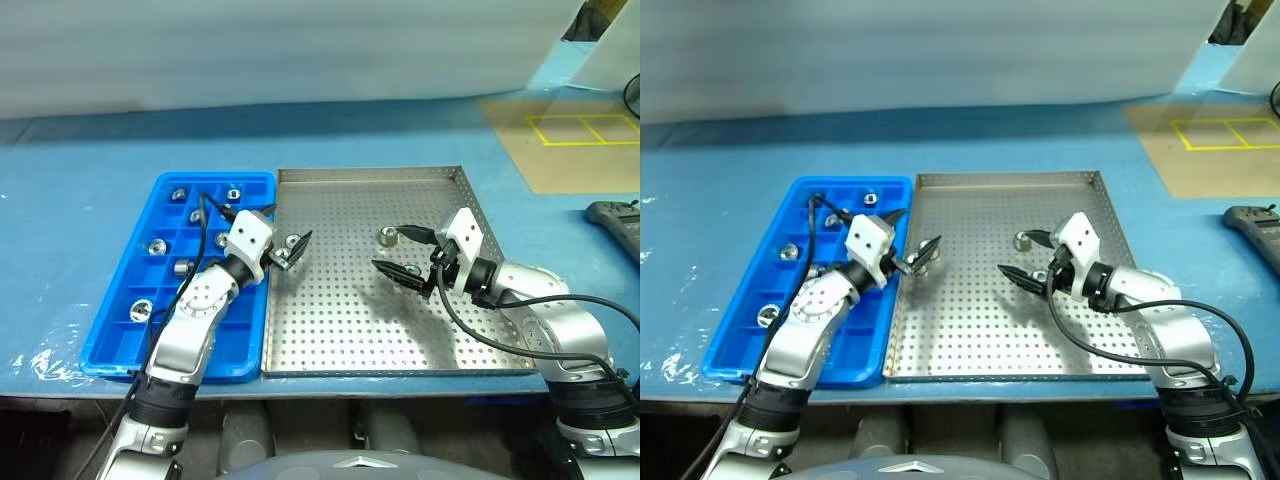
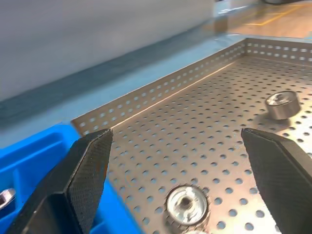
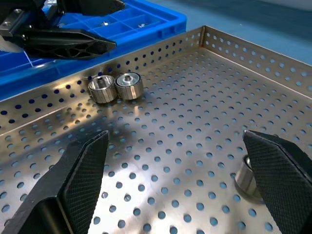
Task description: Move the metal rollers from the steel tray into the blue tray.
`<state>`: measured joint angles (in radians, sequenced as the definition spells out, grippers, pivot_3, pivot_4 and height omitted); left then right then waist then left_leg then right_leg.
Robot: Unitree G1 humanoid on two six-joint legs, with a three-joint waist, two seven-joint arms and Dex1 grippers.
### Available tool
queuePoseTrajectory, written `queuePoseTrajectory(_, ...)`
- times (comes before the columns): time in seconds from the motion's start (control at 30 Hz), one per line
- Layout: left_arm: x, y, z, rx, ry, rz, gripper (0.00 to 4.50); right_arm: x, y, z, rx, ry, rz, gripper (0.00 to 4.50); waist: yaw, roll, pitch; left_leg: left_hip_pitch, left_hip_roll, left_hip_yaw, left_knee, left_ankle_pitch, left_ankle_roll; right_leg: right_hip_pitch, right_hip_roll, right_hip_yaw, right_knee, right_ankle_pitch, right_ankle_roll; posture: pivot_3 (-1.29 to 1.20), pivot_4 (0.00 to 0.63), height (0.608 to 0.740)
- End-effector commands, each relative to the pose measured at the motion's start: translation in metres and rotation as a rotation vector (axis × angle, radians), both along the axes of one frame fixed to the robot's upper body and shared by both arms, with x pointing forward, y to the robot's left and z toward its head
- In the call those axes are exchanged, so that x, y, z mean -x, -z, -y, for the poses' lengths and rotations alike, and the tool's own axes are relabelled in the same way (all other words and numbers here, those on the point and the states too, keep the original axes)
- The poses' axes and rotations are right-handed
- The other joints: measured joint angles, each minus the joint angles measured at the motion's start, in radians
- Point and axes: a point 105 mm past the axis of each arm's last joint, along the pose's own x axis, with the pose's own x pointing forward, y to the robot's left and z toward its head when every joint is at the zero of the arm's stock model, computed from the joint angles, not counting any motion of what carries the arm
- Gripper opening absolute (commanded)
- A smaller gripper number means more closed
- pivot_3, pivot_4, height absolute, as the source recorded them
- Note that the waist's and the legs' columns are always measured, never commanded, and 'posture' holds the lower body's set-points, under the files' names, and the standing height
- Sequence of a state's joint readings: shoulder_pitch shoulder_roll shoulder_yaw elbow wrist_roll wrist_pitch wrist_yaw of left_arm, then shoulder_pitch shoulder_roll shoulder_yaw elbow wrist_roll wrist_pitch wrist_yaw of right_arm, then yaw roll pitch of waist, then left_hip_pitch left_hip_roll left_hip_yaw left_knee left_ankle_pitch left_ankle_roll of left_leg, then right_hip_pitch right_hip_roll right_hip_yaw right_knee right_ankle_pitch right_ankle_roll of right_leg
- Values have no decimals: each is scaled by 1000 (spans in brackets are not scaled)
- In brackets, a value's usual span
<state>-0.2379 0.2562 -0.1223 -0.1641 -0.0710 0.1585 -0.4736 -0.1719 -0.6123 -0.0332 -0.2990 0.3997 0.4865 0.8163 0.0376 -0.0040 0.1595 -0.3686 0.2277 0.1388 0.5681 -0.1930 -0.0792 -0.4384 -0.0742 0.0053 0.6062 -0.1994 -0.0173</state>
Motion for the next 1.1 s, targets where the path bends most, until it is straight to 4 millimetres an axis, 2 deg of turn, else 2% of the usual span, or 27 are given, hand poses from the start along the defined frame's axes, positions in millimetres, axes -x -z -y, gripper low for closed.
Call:
queuePoseTrajectory(0.03,-3,-8,11,-100,74,63,4456,4,-18,3,-12,11,67,4500,-4,0,0,0,0,0,0,0,0,0,0,0,0,0,0,-179,150,740)
queuePoseTrajectory(0.23,-19,-13,12,-328,179,114,4456,8,-16,4,-13,32,63,4500,-20,0,0,0,0,0,0,0,0,0,0,0,0,0,0,-199,150,740)
queuePoseTrajectory(0.43,-31,-28,-1,-571,250,184,4456,8,-14,5,-14,43,59,4500,-23,0,0,1,-1,0,0,0,0,0,0,0,0,0,0,-203,150,740)
queuePoseTrajectory(0.57,-27,-32,1,-622,320,197,4456,8,-13,4,-18,44,56,4500,-22,0,0,1,-1,0,0,0,-1,0,0,0,0,0,0,-202,150,740)
queuePoseTrajectory(0.7,-15,-24,7,-659,406,148,4456,7,-12,2,-21,41,53,4500,-22,0,0,1,-2,0,0,0,-1,0,0,0,0,0,0,-198,150,740)
queuePoseTrajectory(0.8,-13,-26,10,-647,414,141,4456,7,-11,2,-22,40,51,4500,-22,0,0,1,-2,0,0,0,-1,0,0,1,1,0,0,-193,150,740)
queuePoseTrajectory(1.1,-15,-17,-1,-759,420,112,4456,7,-9,-1,-24,34,49,4500,-22,0,0,1,-1,0,0,1,-1,1,0,1,1,0,0,-189,150,740)
